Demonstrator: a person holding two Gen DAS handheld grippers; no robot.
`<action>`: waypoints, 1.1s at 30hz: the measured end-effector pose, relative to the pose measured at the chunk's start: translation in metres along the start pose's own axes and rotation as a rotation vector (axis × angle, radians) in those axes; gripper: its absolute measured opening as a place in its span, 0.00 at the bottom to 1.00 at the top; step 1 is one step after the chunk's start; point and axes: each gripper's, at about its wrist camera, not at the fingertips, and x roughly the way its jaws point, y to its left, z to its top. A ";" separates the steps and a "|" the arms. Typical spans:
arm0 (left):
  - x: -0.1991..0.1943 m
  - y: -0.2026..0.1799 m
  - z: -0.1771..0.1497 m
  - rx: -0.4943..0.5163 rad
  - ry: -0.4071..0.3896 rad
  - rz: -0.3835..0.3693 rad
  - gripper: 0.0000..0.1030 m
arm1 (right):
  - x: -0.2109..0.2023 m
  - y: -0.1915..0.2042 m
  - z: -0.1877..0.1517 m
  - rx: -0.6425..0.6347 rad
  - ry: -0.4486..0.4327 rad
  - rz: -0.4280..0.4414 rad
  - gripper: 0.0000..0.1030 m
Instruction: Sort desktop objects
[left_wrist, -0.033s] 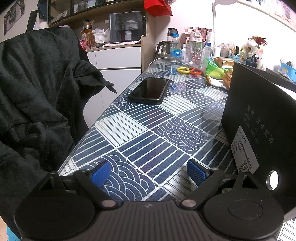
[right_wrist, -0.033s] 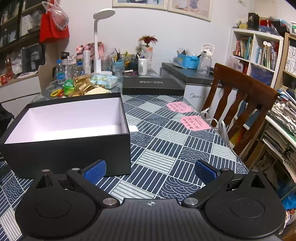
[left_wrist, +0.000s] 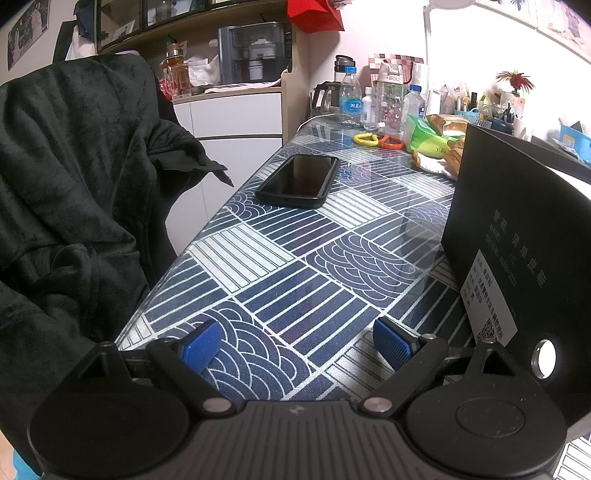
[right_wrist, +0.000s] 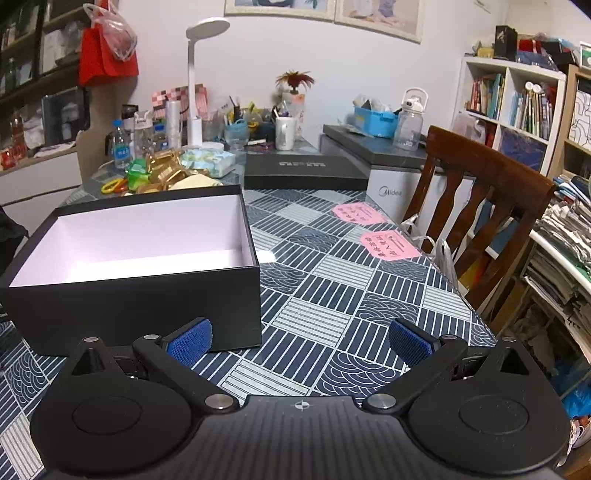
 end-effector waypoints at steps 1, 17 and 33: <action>0.000 0.000 0.000 0.001 0.000 0.001 1.00 | -0.001 0.000 0.000 0.002 -0.005 0.000 1.00; 0.000 -0.001 0.000 0.000 0.002 0.000 1.00 | -0.007 0.007 0.022 0.003 -0.052 0.035 1.00; 0.000 0.000 0.000 0.000 0.002 0.000 1.00 | -0.011 0.021 0.019 -0.052 -0.026 0.103 1.00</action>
